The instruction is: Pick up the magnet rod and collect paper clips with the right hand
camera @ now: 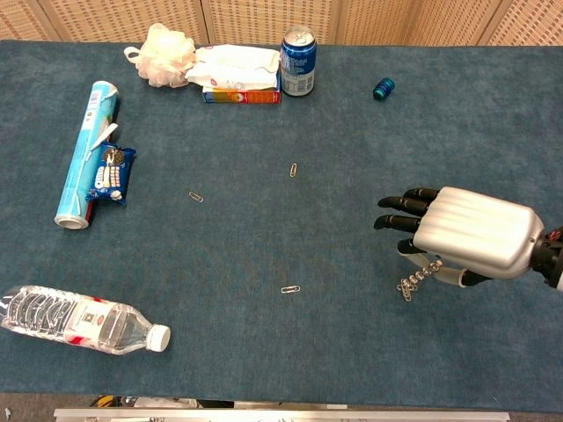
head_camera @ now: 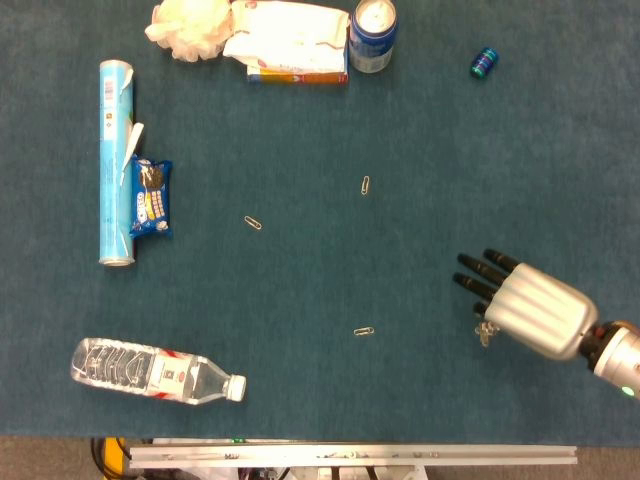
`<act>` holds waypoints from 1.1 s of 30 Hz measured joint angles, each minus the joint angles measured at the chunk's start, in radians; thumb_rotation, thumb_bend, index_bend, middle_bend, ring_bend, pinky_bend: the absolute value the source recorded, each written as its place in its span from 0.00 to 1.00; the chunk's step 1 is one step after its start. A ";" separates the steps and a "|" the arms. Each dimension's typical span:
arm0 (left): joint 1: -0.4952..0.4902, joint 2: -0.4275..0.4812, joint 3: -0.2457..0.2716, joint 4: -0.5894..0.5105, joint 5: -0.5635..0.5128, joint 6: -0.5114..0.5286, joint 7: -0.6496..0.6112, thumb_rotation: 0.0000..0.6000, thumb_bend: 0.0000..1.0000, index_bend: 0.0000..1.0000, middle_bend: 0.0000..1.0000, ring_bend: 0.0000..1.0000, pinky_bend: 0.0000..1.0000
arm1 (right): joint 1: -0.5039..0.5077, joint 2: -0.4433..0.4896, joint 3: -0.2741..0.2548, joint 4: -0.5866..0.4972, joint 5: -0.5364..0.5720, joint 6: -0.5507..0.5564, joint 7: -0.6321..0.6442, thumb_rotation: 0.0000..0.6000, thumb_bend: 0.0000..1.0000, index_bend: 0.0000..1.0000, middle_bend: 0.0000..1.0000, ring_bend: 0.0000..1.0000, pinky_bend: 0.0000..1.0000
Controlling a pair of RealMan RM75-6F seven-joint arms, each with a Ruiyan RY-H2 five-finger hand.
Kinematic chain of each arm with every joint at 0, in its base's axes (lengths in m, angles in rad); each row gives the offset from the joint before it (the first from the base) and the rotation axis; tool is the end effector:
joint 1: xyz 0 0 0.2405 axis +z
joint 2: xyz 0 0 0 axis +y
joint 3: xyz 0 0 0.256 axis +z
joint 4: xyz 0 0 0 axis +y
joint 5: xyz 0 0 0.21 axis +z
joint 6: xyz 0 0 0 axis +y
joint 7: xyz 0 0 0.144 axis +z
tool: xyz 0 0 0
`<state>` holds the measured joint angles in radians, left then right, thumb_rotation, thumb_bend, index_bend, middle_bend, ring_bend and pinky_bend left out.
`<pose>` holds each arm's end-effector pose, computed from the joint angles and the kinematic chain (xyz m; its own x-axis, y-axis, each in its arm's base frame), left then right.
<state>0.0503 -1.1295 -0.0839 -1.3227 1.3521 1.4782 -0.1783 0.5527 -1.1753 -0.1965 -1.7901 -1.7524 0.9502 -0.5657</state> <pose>-0.3996 0.1371 0.2086 0.4759 -0.0095 0.8795 0.8463 0.2770 -0.4549 -0.2023 -0.1929 0.0305 0.8699 -0.0928 0.4844 -0.3518 -0.8050 0.4777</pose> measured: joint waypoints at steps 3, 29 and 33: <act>-0.002 0.000 0.000 -0.002 0.001 -0.003 0.004 1.00 0.30 0.49 0.44 0.42 0.66 | -0.011 0.003 0.019 0.010 0.011 0.022 0.003 1.00 0.28 0.60 0.19 0.07 0.19; -0.009 -0.004 0.004 -0.010 0.003 -0.011 0.025 1.00 0.30 0.49 0.44 0.42 0.66 | -0.063 -0.037 0.125 0.108 0.273 0.015 -0.110 1.00 0.14 0.39 0.19 0.07 0.19; -0.010 -0.004 0.005 -0.011 0.008 -0.008 0.026 1.00 0.30 0.49 0.44 0.42 0.66 | -0.070 -0.033 0.126 0.102 0.293 0.020 -0.129 1.00 0.07 0.30 0.19 0.07 0.19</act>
<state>0.0405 -1.1337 -0.0793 -1.3337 1.3597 1.4699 -0.1527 0.4822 -1.2080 -0.0703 -1.6876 -1.4590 0.9699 -0.6948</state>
